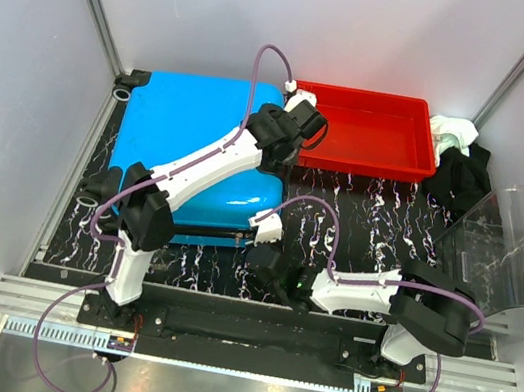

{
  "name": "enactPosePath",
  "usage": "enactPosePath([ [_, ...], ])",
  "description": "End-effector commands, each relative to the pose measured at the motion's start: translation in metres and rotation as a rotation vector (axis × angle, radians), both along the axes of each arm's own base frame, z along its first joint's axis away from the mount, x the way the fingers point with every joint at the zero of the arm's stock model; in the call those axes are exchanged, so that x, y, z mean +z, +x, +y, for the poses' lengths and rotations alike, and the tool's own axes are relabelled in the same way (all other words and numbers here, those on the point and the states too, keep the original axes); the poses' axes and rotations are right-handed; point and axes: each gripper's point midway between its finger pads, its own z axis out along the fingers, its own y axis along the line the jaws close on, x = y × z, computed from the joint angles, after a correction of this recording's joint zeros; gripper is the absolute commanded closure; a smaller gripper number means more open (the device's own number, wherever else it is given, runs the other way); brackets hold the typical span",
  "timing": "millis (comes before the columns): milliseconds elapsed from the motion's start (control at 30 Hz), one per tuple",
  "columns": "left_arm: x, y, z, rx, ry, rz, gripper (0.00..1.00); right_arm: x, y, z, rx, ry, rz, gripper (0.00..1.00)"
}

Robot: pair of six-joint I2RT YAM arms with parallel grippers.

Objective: Open, take out, and arrange the luggage

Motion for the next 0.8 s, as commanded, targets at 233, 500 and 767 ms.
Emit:
enactPosePath([
  [233, -0.035, -0.027, 0.003, -0.043, -0.006, 0.196, 1.00, 0.053, 0.016, -0.002, -0.009, 0.094, -0.106, 1.00],
  [500, -0.022, -0.023, -0.003, -0.060, -0.041, 0.165, 1.00, 0.073, -0.009, 0.000, 0.132, 0.321, -0.048, 0.68],
  [767, -0.014, -0.018, -0.008, -0.082, -0.059, 0.125, 1.00, 0.079, -0.007, 0.018, 0.193, 0.575, 0.061, 0.44],
])
